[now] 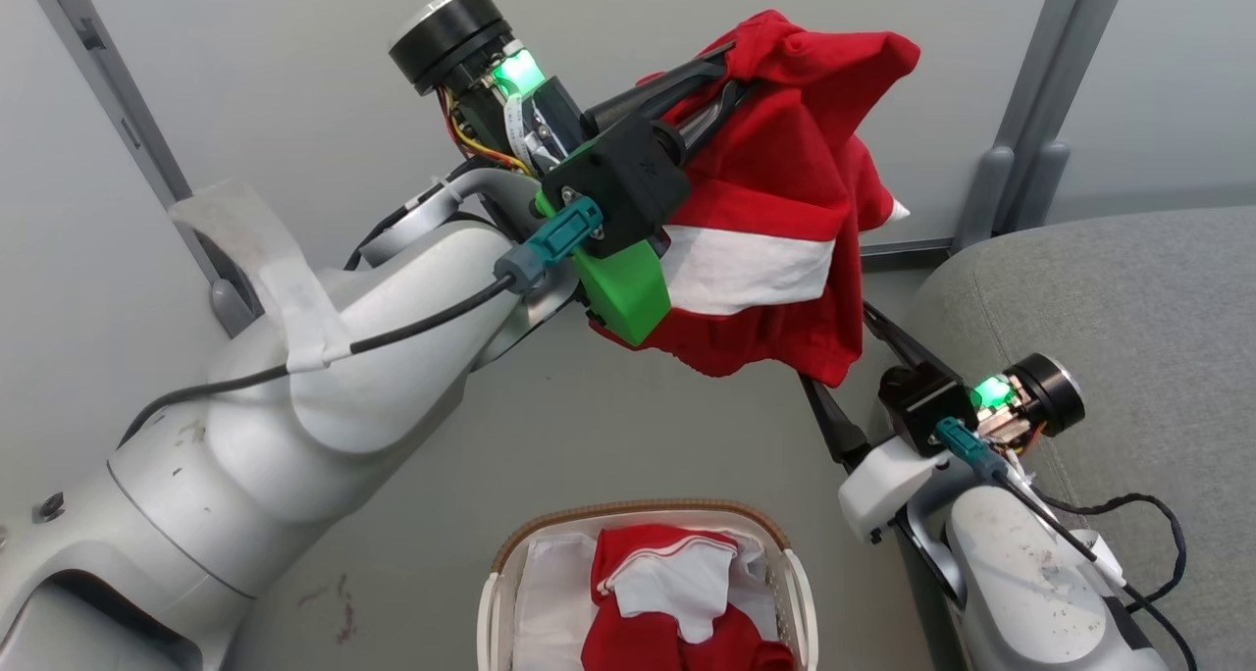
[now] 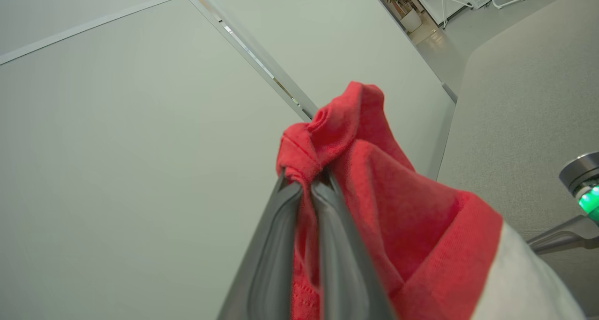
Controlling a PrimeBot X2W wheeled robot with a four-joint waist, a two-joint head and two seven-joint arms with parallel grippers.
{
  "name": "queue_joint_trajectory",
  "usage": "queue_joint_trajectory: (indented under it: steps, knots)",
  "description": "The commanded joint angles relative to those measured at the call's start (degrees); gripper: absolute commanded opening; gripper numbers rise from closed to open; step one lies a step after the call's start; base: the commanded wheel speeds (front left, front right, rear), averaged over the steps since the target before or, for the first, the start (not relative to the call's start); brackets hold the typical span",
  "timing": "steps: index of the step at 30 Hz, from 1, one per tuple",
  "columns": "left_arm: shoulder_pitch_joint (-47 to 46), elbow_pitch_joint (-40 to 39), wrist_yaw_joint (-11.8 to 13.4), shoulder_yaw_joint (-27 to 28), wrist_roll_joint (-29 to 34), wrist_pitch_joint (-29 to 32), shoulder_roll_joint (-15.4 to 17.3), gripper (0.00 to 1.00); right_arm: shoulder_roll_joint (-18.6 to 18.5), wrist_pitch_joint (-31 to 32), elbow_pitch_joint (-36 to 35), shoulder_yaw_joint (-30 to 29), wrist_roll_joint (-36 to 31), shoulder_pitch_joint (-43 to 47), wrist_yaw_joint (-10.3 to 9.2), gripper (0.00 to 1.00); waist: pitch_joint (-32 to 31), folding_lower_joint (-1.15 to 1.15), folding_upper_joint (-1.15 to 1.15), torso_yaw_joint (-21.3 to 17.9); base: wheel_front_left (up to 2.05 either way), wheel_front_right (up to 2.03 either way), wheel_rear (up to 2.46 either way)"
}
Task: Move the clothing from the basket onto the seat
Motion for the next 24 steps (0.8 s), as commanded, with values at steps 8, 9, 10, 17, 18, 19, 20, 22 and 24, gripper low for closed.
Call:
queue_joint_trajectory:
  steps: [8, 9, 10, 17, 18, 19, 20, 22, 24]
  knots:
    - [2.40, -1.62, 0.53, -0.38, -1.47, -0.07, 0.86, 0.00, -0.25, -0.02, -0.78, 2.76, 0.73, -3.12, -0.06, 0.24, -0.32, 0.00, 0.00, 0.97, 0.00, 0.00, 0.00]
    - [2.69, -1.57, 0.63, -0.40, -1.65, -0.12, 1.00, 0.00, -0.24, -0.02, -1.00, 2.98, 0.85, -3.18, -0.06, 0.16, -0.35, 0.00, 0.00, 0.98, 0.00, 0.00, 0.00]
    - [3.17, -1.46, 0.75, -0.38, -1.95, -0.14, 1.09, 0.00, -0.23, -0.02, -1.29, 3.21, 1.05, -3.19, -0.06, 0.01, -0.38, 0.00, 0.00, 0.97, 0.00, 0.00, 0.00]
    - [5.94, -0.38, 1.62, 0.21, -3.62, -0.64, 2.05, 0.00, -0.24, -0.02, -3.76, 3.40, 1.25, -2.43, -0.06, 0.00, -0.39, 0.00, 0.00, 0.46, 0.00, 0.00, 0.00]
    - [6.40, -0.11, 1.81, 0.36, -4.08, -0.76, 2.21, 0.00, -0.24, -0.02, -4.15, 3.39, 1.33, -2.37, -0.06, 0.00, -0.34, 0.00, 0.00, 0.31, 0.00, 0.00, 0.00]
    - [6.79, 0.17, 1.97, 0.52, -4.39, -0.88, 2.36, 0.00, -0.24, -0.03, -4.45, 3.37, 1.35, -2.34, -0.06, 0.00, -0.30, 0.00, 0.00, 0.19, 0.00, 0.00, 0.00]
    - [7.26, 0.50, 2.12, 0.72, -4.89, -0.96, 2.46, 0.00, -0.24, -0.02, -4.90, 3.24, 1.29, -2.39, -0.06, 0.00, -0.24, 0.00, 0.00, 0.02, 0.00, 0.00, 0.00]
    - [8.24, 0.98, 2.52, 1.11, -5.84, -1.24, 2.64, 0.00, -0.23, -0.02, -5.60, 2.95, 1.18, -2.47, -0.06, 0.00, -0.10, 0.00, 0.00, -0.29, 0.00, 0.00, 0.00]
    - [9.44, 1.46, 2.92, 1.65, -6.68, -1.60, 2.74, 0.00, -0.25, -0.03, -6.36, 2.37, 1.12, -2.61, -0.06, 0.00, 0.04, 0.00, 0.00, -0.56, 0.00, 0.00, 0.00]
